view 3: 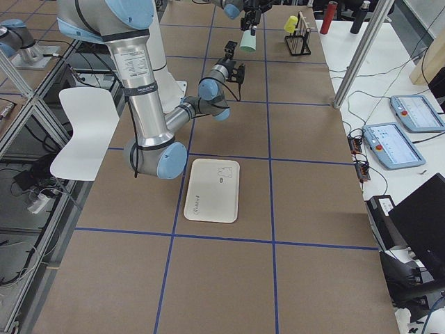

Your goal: Left arm grabs green cup and hands to right arm on tray

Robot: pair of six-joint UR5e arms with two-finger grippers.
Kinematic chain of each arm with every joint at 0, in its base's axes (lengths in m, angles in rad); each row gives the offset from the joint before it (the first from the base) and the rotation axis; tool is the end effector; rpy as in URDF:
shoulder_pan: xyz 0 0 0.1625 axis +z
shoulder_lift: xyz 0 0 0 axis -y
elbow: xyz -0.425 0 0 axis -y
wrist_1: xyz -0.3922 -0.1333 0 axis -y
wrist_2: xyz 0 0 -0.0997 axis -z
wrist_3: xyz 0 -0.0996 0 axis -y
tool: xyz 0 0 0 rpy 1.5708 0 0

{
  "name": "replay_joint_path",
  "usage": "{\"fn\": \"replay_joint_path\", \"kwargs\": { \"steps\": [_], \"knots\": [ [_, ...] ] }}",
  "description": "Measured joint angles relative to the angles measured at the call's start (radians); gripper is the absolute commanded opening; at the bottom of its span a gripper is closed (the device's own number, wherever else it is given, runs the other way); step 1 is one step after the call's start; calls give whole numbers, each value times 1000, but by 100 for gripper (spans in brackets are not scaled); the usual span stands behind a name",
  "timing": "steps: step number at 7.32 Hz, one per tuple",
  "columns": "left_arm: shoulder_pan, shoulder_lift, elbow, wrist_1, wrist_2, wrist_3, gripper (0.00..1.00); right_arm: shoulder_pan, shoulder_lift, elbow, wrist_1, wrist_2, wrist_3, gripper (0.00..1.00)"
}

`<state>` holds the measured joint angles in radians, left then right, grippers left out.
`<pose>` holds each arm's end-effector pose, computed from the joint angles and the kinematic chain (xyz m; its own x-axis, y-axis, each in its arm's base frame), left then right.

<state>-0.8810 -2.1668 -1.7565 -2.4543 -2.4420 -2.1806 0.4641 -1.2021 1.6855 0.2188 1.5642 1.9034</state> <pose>0.3196 -0.4771 0.1326 -0.0560 -0.5116 -0.8574 -0.0245 0.8592 -0.5110 -0.3979 -0.3490 0.2362 -0.6935 0.0180 0.7202 -0.2388 0.9375 -0.2533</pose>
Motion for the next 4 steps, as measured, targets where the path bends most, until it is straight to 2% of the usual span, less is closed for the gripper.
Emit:
{"fn": "replay_joint_path", "kwargs": {
  "steps": [1, 4],
  "knots": [
    [1, -11, -1, -19, -1, -52, 0, -30, 13, -2, 19, -50, 0, 87],
    [10, -27, -13, -82, -32, -195, 0, -54, 42, -3, 30, -103, 0, 89]
  ]
}}
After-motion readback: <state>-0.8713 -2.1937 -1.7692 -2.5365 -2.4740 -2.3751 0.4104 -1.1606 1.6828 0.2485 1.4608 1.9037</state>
